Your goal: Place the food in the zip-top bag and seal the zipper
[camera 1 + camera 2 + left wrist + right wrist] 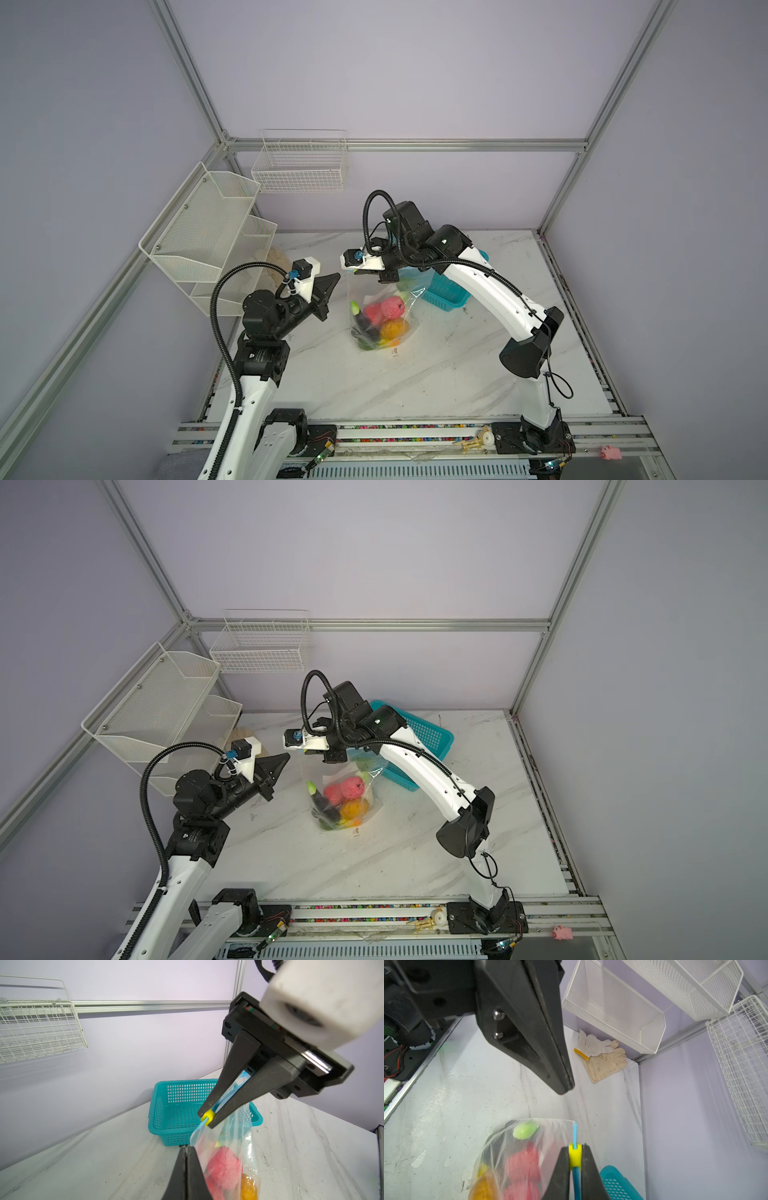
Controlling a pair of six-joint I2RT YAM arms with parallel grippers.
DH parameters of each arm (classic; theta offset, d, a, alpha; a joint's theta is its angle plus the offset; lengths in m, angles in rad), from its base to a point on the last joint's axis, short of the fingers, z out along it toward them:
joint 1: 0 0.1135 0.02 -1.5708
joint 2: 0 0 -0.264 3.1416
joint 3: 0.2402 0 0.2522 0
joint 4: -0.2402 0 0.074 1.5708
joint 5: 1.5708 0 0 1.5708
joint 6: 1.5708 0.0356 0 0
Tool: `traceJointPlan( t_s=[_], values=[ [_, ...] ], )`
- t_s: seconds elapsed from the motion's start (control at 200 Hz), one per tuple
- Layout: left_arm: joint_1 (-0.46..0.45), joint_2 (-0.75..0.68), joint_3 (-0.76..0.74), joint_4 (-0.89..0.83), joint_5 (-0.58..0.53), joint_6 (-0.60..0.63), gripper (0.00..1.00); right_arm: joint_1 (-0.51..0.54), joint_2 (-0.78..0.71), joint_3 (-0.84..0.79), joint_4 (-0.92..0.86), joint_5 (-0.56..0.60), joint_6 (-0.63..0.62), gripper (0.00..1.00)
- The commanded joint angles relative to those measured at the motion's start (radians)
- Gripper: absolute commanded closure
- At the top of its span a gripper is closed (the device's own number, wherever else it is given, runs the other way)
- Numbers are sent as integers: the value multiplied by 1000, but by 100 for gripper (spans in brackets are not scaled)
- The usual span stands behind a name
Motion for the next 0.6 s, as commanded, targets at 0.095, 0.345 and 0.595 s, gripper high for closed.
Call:
traceJointPlan(
  t_s=[0.095, 0.345, 0.595],
  values=[
    [1, 43, 47, 21, 104, 37, 76, -6, -50, -4, -54, -29, -41, 95],
    [2, 117, 119, 85, 206, 45, 52, -15, -60, -4, -63, -73, -59, 96],
    [-4, 182, 180, 134, 289, 30, 63, -22, -71, -13, -66, -93, -65, 96]
  ],
)
